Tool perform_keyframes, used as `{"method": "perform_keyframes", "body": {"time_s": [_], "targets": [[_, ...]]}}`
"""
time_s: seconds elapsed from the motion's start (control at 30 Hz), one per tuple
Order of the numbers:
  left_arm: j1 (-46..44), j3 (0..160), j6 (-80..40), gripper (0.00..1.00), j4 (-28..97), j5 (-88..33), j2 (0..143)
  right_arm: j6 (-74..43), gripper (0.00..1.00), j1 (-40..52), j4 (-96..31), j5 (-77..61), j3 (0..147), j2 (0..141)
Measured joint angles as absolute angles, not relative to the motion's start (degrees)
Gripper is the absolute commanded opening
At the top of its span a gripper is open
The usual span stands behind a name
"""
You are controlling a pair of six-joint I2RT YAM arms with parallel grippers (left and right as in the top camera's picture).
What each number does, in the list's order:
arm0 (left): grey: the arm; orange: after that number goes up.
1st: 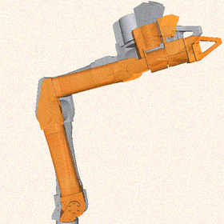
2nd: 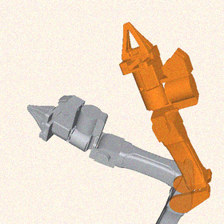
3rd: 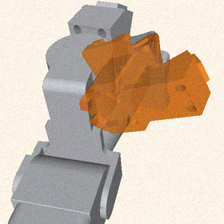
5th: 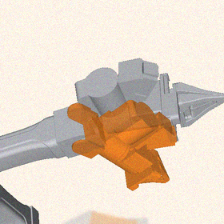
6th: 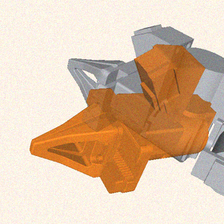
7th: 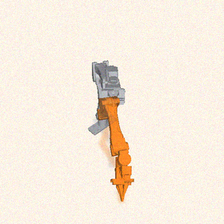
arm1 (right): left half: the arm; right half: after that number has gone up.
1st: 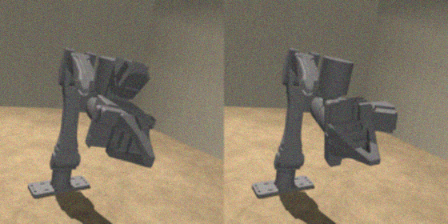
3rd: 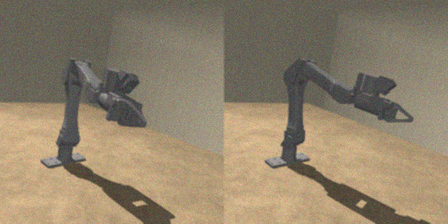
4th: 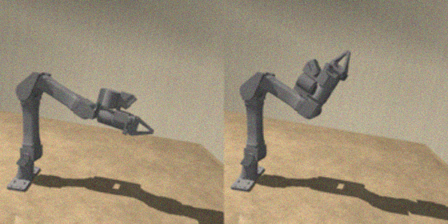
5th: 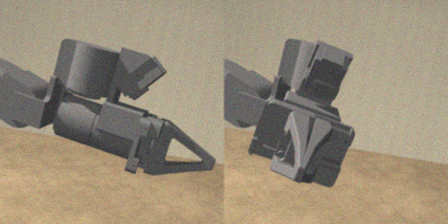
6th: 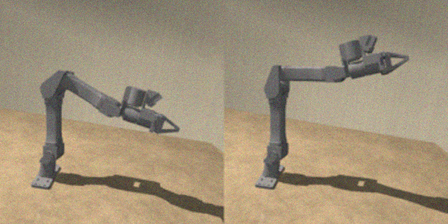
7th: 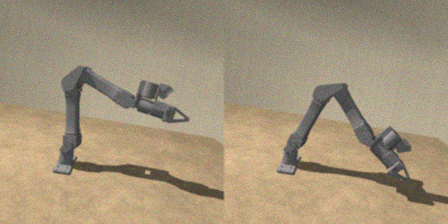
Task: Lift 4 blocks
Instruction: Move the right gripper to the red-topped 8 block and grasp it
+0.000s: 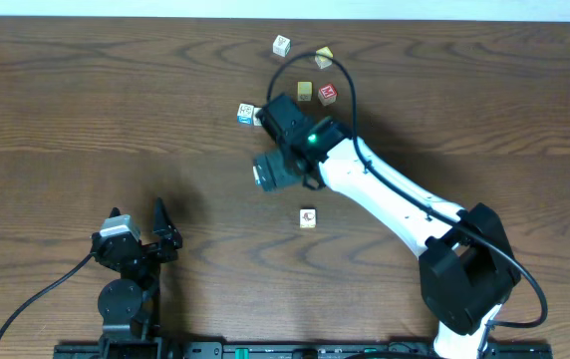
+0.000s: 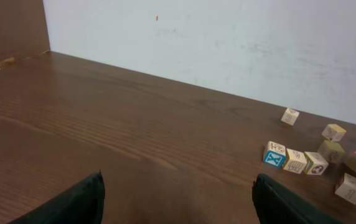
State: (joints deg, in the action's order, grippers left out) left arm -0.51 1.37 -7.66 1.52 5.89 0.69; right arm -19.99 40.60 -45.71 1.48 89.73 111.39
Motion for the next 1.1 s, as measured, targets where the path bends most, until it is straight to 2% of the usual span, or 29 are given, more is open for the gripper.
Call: {"method": "perform_keyframes", "body": {"time_s": [0.33,0.47,0.63,0.93,1.1], "targets": [[-0.5,1.4,-7.7,0.77,1.5,5.9,0.7,-18.8,0.99,40.5,-36.8,-6.2,90.3,111.9],[-0.5,1.4,-7.7,0.76,1.5,5.9,0.7,-19.0,0.89,40.5,-36.4,-6.3,90.4,115.0],[-0.5,1.4,-7.7,0.76,1.5,5.9,0.7,-19.1,0.83,40.7,-36.6,-7.2,90.4,121.7],[-0.5,1.4,-7.7,0.77,1.5,5.9,0.7,-18.8,0.58,42.7,-34.9,-7.7,90.3,123.8],[-0.5,1.4,-7.7,0.77,1.5,5.9,0.7,-18.9,0.6,43.1,-34.0,-7.3,90.3,123.8]]}}
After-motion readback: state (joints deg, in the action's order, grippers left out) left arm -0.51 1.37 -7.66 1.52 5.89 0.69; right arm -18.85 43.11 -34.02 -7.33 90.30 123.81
